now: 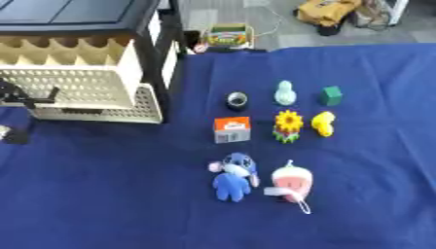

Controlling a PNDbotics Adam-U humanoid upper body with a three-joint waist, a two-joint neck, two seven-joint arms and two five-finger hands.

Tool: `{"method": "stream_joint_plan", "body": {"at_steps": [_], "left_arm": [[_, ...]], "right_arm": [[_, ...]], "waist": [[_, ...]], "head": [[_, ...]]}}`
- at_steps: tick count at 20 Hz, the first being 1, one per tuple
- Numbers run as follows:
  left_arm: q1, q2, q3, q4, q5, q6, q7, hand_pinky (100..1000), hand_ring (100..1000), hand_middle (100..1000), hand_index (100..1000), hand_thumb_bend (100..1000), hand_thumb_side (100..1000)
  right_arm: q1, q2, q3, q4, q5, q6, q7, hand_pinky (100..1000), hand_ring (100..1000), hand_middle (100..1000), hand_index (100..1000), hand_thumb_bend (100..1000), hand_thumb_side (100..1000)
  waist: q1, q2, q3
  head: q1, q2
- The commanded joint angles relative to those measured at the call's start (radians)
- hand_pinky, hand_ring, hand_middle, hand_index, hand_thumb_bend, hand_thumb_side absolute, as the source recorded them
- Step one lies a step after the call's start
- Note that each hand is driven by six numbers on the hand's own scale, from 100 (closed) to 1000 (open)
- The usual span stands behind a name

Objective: Pick up objects from table and place into drawer.

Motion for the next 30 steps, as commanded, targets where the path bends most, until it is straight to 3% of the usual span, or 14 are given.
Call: {"method": "stream_joint_plan", "body": {"at_steps": [1,23,27,30], "left_arm": [[0.002,0.051,0.015,-0.013,-0.010,0.009,-0.001,100,100,100,853,690,851],[0.049,0.085,0.041,-0.118,-0.013,0.016,-0.001,100,100,100,882,665,868],[0.054,0.088,0.051,-0.126,-0.018,0.023,-0.001,100,100,100,991,661,867],[0.052,0.088,0.065,-0.131,-0.024,0.035,-0.001,100,100,100,1000,650,864]], "right_arm": [[-0.011,-0.014,-0.012,-0.011,-0.004,-0.002,-0.004,682,680,608,787,100,966],[-0.012,-0.010,-0.017,-0.011,0.000,0.005,-0.010,684,681,610,787,100,972],[-0.012,-0.008,-0.018,-0.011,0.000,0.006,-0.011,684,681,610,787,100,973],[-0.011,-0.007,-0.019,-0.011,0.001,0.006,-0.012,684,681,610,787,100,973]], "waist": [[-0.004,-0.023,0.002],[-0.014,-0.025,0.006],[-0.016,-0.027,0.006],[-0.017,-0.028,0.006]], "head": [[0.003,-0.014],[0.002,-0.019],[0.001,-0.020],[0.001,-0.020]]}}
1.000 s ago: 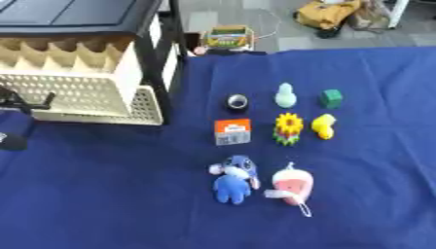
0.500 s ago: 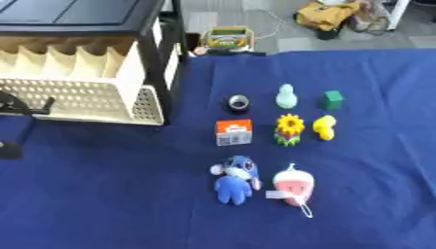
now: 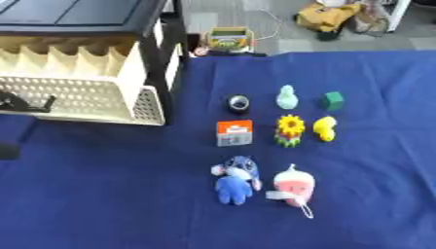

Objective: Pick up objects from table and place into drawer.

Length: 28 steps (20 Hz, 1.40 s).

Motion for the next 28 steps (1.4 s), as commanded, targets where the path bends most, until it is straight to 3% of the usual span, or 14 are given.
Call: {"method": "stream_joint_plan", "body": {"at_steps": [1,14,21,28], "left_arm": [[-0.013,0.046,0.034,-0.021,-0.007,0.012,0.001,100,100,100,1000,646,864],[-0.017,0.052,0.114,-0.135,0.055,0.030,0.001,100,100,100,990,612,867],[-0.019,0.035,0.176,-0.213,0.120,0.038,0.005,100,100,100,964,554,879],[-0.009,0.002,0.261,-0.294,0.214,0.047,0.089,100,100,100,923,501,882]], "right_arm": [[-0.010,-0.015,-0.014,-0.011,0.001,0.001,-0.004,684,681,610,787,100,973],[-0.006,-0.018,-0.018,-0.011,0.004,0.004,-0.010,685,683,612,787,100,976],[-0.007,-0.028,-0.023,-0.011,0.008,0.008,-0.019,685,686,616,787,100,984],[-0.022,-0.097,-0.006,-0.011,0.034,0.042,-0.003,688,702,629,794,116,1000]], "waist": [[-0.002,-0.023,0.000],[-0.003,-0.032,0.012],[-0.004,-0.038,0.017],[-0.009,-0.043,0.021]], "head": [[0.000,-0.011],[-0.009,0.002],[-0.044,0.017],[-0.066,0.028]]}}
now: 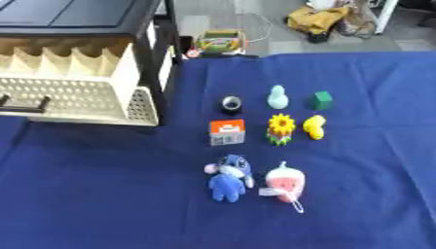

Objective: Pick up objects from table and place into drawer.

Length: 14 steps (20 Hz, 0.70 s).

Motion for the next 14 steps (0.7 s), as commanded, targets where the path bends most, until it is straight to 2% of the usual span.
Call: {"method": "stream_joint_plan", "body": {"at_steps": [1,5,9,14], "left_arm": [[-0.004,0.016,0.061,-0.046,0.046,0.010,0.045,100,100,100,921,498,881],[0.005,0.016,0.126,-0.078,0.074,0.051,0.100,100,100,100,917,464,869],[0.005,0.013,0.175,-0.082,0.053,0.104,0.155,100,100,100,903,490,837],[-0.013,0.003,0.216,-0.083,0.002,0.174,0.224,100,100,100,855,513,797]], "right_arm": [[-0.020,-0.076,0.005,-0.011,0.027,0.025,0.013,689,704,633,796,141,1000],[-0.024,-0.148,0.041,-0.011,0.073,0.075,0.057,698,714,649,807,218,1000],[-0.029,-0.230,0.117,-0.011,0.127,0.124,0.111,716,741,694,822,296,1000],[-0.036,-0.334,0.206,-0.011,0.197,0.164,0.180,728,760,731,840,339,1000]], "waist": [[-0.003,-0.024,0.001],[-0.007,-0.027,0.002],[-0.012,-0.031,0.001],[-0.014,-0.035,0.000]], "head": [[-0.009,0.010],[-0.015,0.014],[-0.018,0.015],[-0.017,0.018]]}}
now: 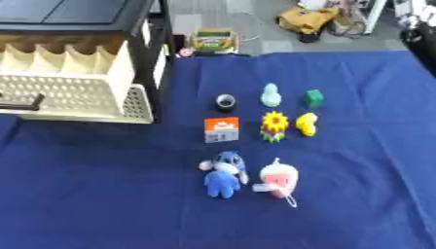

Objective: Pick up objects from table and place into drawer.

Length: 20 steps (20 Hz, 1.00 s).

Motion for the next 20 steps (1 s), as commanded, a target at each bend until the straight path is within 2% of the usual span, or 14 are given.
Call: {"method": "stream_joint_plan", "body": {"at_steps": [1,4,7,13,15,16,17,18,20], "left_arm": [[-0.026,0.016,0.035,-0.012,-0.037,0.044,0.047,100,100,100,846,523,785],[-0.039,0.002,0.056,-0.012,-0.078,0.087,0.090,100,100,100,803,539,765],[-0.045,-0.021,0.064,-0.012,-0.121,0.130,0.133,100,100,100,800,546,755],[-0.060,-0.094,0.038,-0.012,-0.200,0.211,0.214,100,100,100,796,536,755],[-0.073,-0.123,0.028,-0.012,-0.216,0.237,0.241,100,100,100,794,537,753],[-0.071,-0.135,0.016,-0.012,-0.216,0.249,0.295,100,100,100,792,537,753],[-0.058,-0.144,-0.011,-0.012,-0.202,0.261,0.402,100,100,100,790,537,753],[-0.040,-0.149,-0.048,-0.012,-0.175,0.272,0.527,100,100,100,787,534,756],[-0.013,-0.152,-0.109,-0.012,-0.114,0.288,0.708,100,100,100,785,531,759]], "right_arm": [[-0.015,-0.097,0.040,-0.011,0.051,0.019,0.045,731,765,740,845,349,1000],[-0.017,-0.147,0.084,-0.011,0.094,0.024,0.088,738,775,754,845,376,1000],[-0.017,-0.182,0.120,-0.011,0.121,0.031,0.131,745,784,768,853,407,1000],[-0.016,-0.233,0.182,-0.011,0.120,0.035,0.211,761,799,781,864,468,1000],[-0.021,-0.242,0.204,-0.011,0.114,0.030,0.238,765,801,775,882,548,992],[-0.032,-0.243,0.209,-0.011,0.112,0.025,0.291,769,802,772,883,559,969],[-0.053,-0.239,0.203,-0.011,0.111,0.017,0.375,770,801,769,885,568,953],[-0.073,-0.233,0.197,-0.011,0.107,0.008,0.453,772,800,757,885,605,893],[-0.097,-0.225,0.193,-0.011,0.082,0.000,0.563,770,800,750,890,649,813]], "waist": [[-0.001,-0.023,-0.002],[-0.003,-0.027,-0.004],[-0.005,-0.028,-0.009],[-0.007,-0.031,-0.011],[-0.009,-0.031,-0.012],[-0.009,-0.031,-0.013],[-0.009,-0.031,-0.016],[-0.008,-0.031,-0.019],[-0.008,-0.031,-0.023]], "head": [[-0.001,0.005],[0.003,0.006],[0.006,0.005],[0.008,0.005],[0.006,0.004],[0.006,0.003],[0.008,0.002],[0.010,0.002],[0.013,0.001]]}}
